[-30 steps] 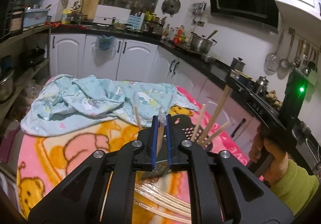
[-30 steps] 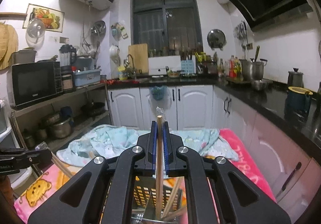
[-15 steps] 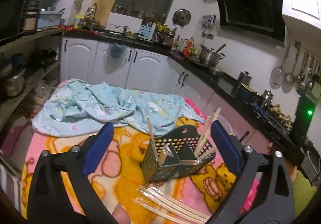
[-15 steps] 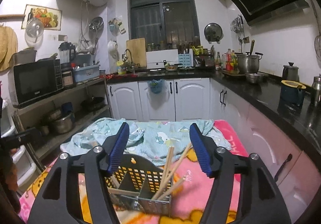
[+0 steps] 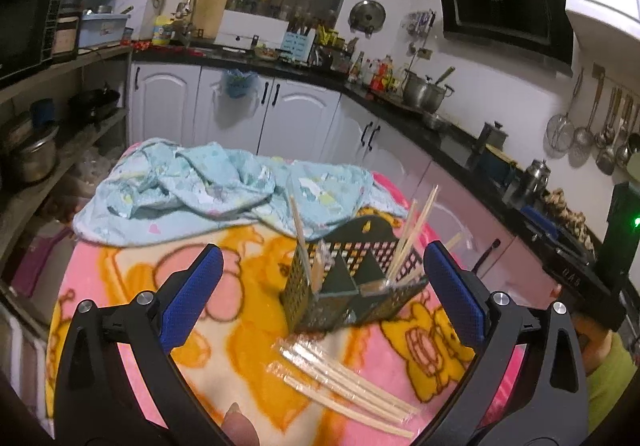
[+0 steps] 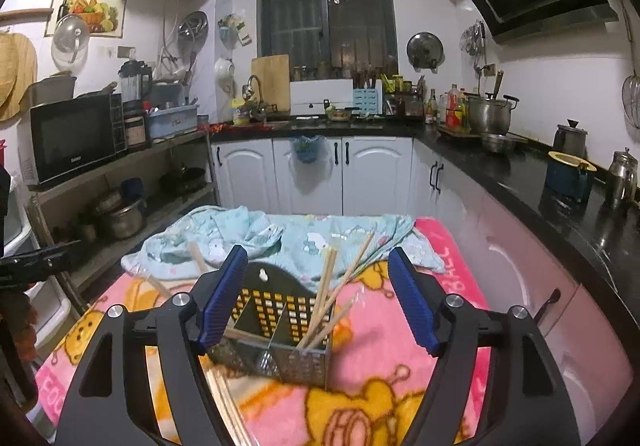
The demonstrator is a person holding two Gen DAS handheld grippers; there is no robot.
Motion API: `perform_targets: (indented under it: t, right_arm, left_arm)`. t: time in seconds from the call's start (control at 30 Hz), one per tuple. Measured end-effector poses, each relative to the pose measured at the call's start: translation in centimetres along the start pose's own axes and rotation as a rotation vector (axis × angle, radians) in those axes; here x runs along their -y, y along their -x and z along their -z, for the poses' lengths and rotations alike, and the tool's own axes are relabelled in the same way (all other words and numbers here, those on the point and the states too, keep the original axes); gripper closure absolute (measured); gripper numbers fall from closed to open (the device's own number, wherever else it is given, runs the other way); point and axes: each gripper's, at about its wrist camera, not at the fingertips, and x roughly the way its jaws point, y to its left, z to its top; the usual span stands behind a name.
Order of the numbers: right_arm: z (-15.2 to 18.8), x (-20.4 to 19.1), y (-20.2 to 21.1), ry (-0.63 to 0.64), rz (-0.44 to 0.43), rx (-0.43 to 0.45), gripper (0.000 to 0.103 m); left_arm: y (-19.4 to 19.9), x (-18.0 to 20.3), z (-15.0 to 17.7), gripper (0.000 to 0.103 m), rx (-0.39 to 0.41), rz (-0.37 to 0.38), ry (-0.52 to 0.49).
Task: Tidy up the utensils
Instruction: 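Move both grippers back down to the loose chopstick pile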
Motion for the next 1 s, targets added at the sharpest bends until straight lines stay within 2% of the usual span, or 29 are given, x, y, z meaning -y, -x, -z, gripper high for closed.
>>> perform_targets:
  t: [0.4,0.9,0.97,1.0]
  right_arm:
    - [3.2,-0.6,0.9,-0.012,-0.003,-0.085,0.032]
    - [7.9,-1.6,0.1,0.03,-0.036,-0.216,0.033]
    - [8.4,-1.9,-0.3,0.037,-0.041,-0.235,0.036]
    - [8.8,-2.1,-0.7,0.035,-0.058,-0.252,0.041]
  left_arm:
    - [-0.4,-1.2,3.2,0.011,-0.082,0.002,-0.001]
    - [-2.6,-3.4,7.0,0.011,-0.184,-0.014,0.057]
    - [-3.1,-3.8,7.4,0.011,-0.203,-0.019,0.072]
    - [-3.4,-4.0,7.6,0.011,-0.212,-0.017,0.076]
